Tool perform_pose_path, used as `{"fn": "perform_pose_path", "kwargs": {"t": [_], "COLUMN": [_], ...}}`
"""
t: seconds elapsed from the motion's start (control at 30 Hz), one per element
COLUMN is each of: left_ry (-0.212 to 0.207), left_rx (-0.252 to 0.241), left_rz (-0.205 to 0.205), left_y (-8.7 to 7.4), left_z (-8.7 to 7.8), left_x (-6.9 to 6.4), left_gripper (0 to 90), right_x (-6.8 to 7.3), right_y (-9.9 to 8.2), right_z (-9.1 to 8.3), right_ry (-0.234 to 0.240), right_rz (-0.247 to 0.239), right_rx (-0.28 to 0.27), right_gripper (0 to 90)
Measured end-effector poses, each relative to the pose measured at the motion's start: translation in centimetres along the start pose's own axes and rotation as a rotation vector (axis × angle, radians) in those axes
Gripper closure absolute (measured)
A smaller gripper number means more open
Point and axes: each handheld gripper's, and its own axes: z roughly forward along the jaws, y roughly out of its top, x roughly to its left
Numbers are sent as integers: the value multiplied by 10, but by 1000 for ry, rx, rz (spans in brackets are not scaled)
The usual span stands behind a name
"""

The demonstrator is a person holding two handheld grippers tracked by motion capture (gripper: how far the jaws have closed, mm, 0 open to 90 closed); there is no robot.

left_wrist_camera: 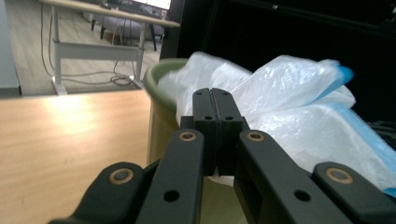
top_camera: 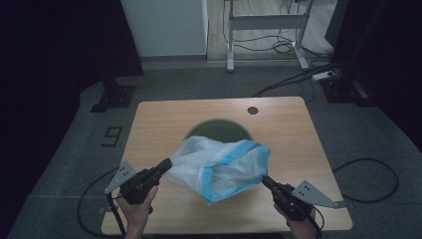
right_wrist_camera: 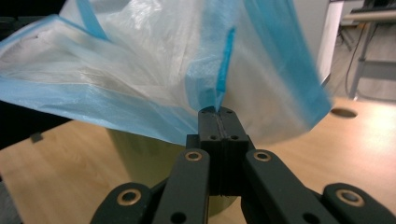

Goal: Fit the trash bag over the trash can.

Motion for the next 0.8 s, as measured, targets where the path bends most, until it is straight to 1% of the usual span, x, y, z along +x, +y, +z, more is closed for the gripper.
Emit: {"fn": "perform_pose_path", "kwargs": {"t": [0.03, 0.07, 0.1, 0.13, 0.2, 0.33, 0.37, 0.4, 0.43, 0.47, 0.5, 0.53, 0.57, 0.6, 0.63, 0.67, 0.7, 0.73, 0.77, 0.8], "left_ry": [4, 4, 7, 10, 14, 22, 24, 24, 24, 25, 25, 18, 18, 26, 26, 21, 21, 15, 15, 5], "left_rx": [18, 18, 23, 29, 40, 52, 58, 58, 56, 34, 34, 14, 14, -7, -7, -9, -9, -3, -3, 18], "left_rz": [2, 2, 4, -2, -10, -8, -7, -7, -4, 3, 3, 13, 13, 36, 36, 50, 50, 74, 74, 94], "left_y": [-7, -7, -11, -16, -20, -21, -21, -21, -20, -17, -17, -10, -10, -3, -3, 6, 6, 12, 12, 17], "left_z": [-1, -1, -2, -3, -1, 5, 10, 10, 10, 10, 10, 7, 7, 4, 4, 2, 2, 3, 3, 7], "left_x": [1, 1, 2, 4, 6, 7, 6, 6, 6, 3, 3, -2, -2, -8, -8, -14, -14, -21, -21, -27], "left_gripper": [898, 898, 898, 898, 898, 898, 897, 894, 878, 848, 798, 742, 699, 656, 612, 566, 539, 518, 500, 475], "right_x": [1, 1, 1, 2, 2, 0, -2, -2, -3, -3, -3, -3, -3, -4, -4, -4, -4, -4, -4, -4], "right_y": [-3, -6, -6, -12, -17, -21, -22, -22, -21, -20, -20, -17, -17, -15, -15, -15, -15, -14, -14, -13], "right_z": [1, 2, 2, 4, 7, 12, 15, 15, 17, 17, 17, 17, 17, 16, 16, 16, 16, 15, 15, 15], "right_ry": [2, 6, 6, 11, 12, 3, -9, -9, -19, -24, -24, -30, -30, -34, -34, -36, -36, -38, -38, -38], "right_rz": [0, 4, 4, 4, 8, 11, 16, 16, 15, 10, 10, -5, -5, -13, -13, -15, -15, -14, -14, -14], "right_rx": [9, 16, 16, 33, 50, 67, 76, 76, 78, 78, 78, 72, 72, 70, 70, 71, 71, 70, 69, 68], "right_gripper": [888, 888, 888, 888, 888, 888, 888, 888, 888, 888, 888, 888, 888, 888, 888, 888, 888, 888, 888, 888]}}
